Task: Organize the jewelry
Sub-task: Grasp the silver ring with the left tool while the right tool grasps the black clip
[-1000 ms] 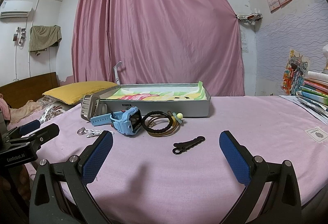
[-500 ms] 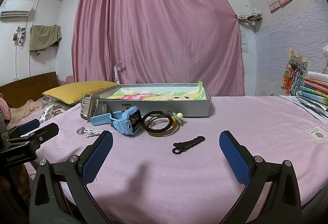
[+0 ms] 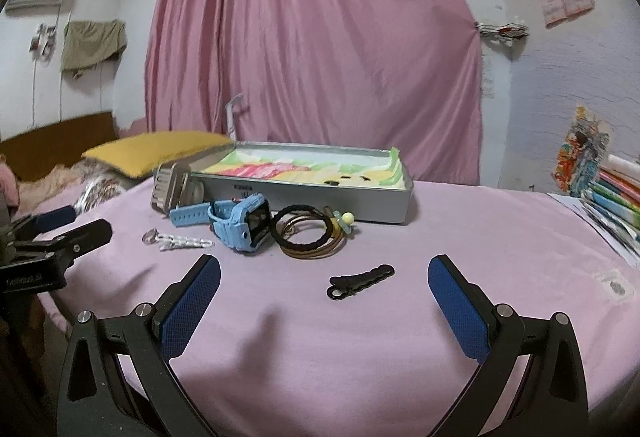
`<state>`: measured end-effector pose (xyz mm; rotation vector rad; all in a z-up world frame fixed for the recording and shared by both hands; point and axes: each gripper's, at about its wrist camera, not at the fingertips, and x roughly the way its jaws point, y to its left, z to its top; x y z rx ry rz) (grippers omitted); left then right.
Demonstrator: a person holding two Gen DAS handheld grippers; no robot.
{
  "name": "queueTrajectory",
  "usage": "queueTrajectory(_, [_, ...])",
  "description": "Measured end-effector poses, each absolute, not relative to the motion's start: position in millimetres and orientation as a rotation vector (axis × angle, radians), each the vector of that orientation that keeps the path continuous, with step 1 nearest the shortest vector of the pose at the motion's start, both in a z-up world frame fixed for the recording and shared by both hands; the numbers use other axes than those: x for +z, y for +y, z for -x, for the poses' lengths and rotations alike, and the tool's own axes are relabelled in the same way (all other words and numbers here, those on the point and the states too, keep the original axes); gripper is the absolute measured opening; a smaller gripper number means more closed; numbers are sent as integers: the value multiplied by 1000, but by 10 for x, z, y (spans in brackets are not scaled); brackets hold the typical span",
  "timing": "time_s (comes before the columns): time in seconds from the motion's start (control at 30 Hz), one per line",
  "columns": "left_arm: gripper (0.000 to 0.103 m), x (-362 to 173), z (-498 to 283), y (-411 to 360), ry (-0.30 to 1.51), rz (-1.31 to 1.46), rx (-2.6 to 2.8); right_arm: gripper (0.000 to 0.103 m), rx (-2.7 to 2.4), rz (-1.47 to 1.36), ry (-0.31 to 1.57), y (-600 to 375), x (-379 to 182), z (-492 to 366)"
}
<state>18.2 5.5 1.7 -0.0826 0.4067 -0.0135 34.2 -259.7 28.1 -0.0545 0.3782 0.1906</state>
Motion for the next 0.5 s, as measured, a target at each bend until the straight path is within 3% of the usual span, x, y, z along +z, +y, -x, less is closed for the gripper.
queueTrajectory(0.23, [102, -7, -460, 97, 553, 115, -67, 101, 190, 58, 447, -2575, 337, -510])
queueTrajectory(0.4, [98, -1, -582, 103, 594, 137, -93, 85, 151, 33, 511, -2571, 302, -641])
queueTrajectory(0.5, [88, -20, -633, 74, 618, 133, -104, 76, 118, 13, 557, -2565, 240, -728])
